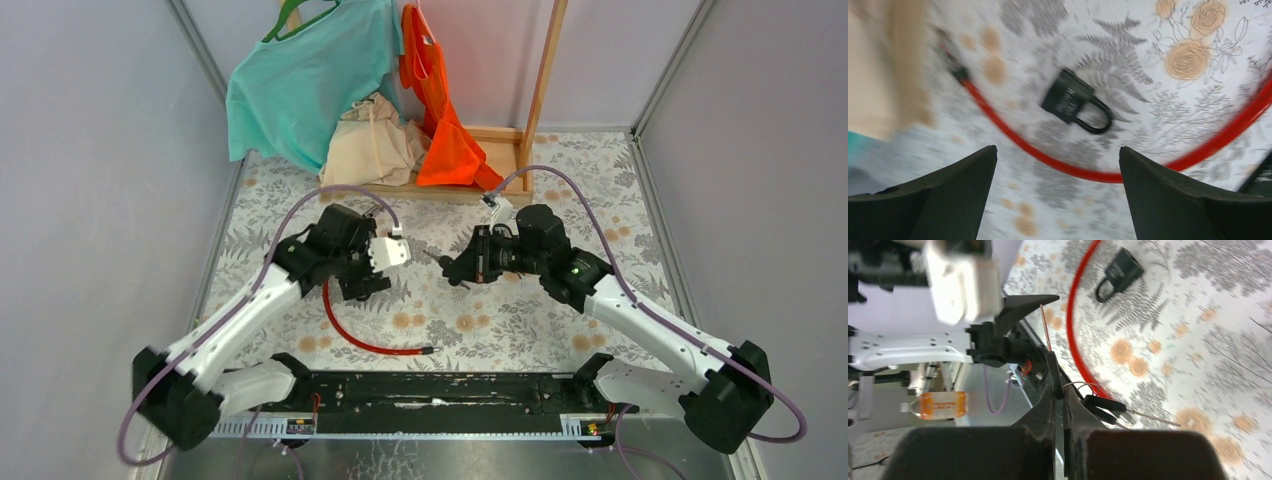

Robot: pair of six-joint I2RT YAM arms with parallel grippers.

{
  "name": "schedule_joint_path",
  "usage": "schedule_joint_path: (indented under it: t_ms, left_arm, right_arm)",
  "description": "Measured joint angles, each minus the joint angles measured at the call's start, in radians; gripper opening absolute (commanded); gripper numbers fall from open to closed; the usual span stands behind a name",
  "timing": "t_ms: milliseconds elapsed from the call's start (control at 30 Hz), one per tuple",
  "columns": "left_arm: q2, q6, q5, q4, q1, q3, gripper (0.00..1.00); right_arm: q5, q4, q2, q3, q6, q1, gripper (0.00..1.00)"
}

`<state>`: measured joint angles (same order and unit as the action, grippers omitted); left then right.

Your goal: Unlock with the key

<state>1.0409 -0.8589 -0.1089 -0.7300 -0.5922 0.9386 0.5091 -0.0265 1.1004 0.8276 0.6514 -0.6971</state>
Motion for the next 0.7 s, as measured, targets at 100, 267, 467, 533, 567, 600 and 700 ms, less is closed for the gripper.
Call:
schedule_joint_path:
  t_ms: [100, 267, 467, 533, 567, 600, 700]
  left_arm:
    - [0.158, 0.171, -0.046, -0.065, 0.088, 0.002, 0.94]
    - [0.320, 0.429, -0.071, -0.066, 0.167, 0.009, 0.95]
    - [0.340, 0.632, -0.068, 0.026, 0.168, 0.004, 0.93]
    - [0.370, 0.673, -0.061, 0.061, 0.168, -0.001, 0.91]
    - [0.386, 0.688, -0.056, 0.073, 0.168, -0.002, 0.91]
    - [0.407, 0.703, -0.050, 0.085, 0.168, -0.003, 0.90]
    - [0.468, 0.735, -0.027, 0.110, 0.169, -0.002, 0.87]
  right_arm:
    - [-0.045, -0.122, -0.042, 0.002, -0.061, 0.000, 0.00]
    - [-0.103, -0.265, -0.094, 0.002, -0.119, 0.000, 0.00]
    - [-0.143, -0.370, -0.122, 0.018, -0.163, 0.000, 0.00]
    - [-0.154, -0.393, -0.126, 0.028, -0.174, 0.001, 0.00]
    - [-0.155, -0.401, -0.128, 0.032, -0.177, 0.001, 0.00]
    - [-0.158, -0.410, -0.130, 0.036, -0.180, 0.001, 0.00]
    - [-0.161, -0.421, -0.133, 0.050, -0.187, 0.001, 0.00]
